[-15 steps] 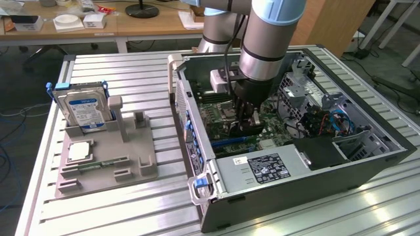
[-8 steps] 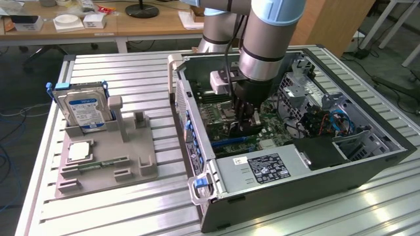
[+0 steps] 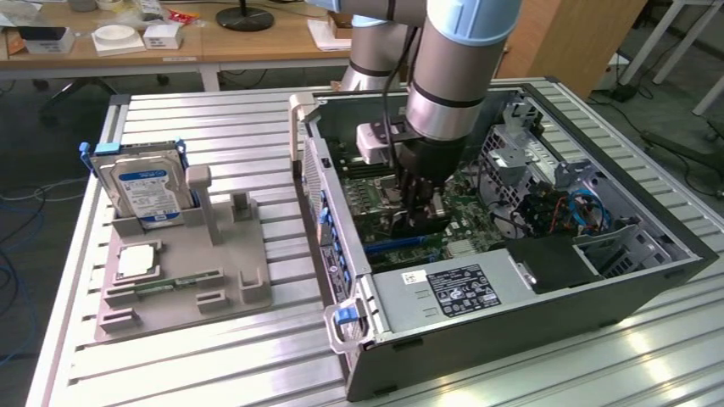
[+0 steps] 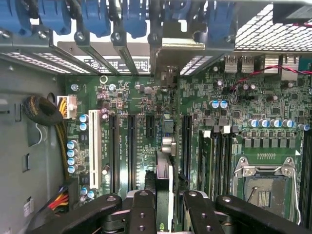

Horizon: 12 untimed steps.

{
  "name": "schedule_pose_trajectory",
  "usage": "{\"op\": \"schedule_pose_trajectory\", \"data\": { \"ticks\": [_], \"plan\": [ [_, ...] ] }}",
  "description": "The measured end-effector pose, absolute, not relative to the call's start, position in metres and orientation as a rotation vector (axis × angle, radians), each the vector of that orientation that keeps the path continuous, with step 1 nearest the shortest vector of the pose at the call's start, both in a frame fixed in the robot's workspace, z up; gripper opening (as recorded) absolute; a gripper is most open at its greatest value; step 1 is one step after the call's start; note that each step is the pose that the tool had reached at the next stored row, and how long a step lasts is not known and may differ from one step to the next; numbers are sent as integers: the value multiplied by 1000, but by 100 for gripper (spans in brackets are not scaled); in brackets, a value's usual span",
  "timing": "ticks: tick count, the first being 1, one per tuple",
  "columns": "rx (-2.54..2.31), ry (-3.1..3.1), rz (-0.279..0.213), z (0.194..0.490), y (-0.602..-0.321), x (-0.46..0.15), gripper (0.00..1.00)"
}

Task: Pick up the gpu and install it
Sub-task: 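Insert the gpu into the slot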

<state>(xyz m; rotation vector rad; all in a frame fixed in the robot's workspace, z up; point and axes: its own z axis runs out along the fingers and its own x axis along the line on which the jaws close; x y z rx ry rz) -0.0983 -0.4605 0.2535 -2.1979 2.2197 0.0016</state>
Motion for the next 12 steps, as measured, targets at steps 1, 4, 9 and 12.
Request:
{"op": "schedule_pose_trajectory", "data": {
  "ticks": [1, 4, 9, 12],
  "plan": [
    [-2198, 2220, 2, 253, -461, -99, 26],
    [-2198, 2220, 1, 253, -461, -99, 26],
    [-2198, 2220, 1, 253, -461, -99, 26],
    [-2198, 2219, 2, 252, -460, -99, 26]
  ]
}}
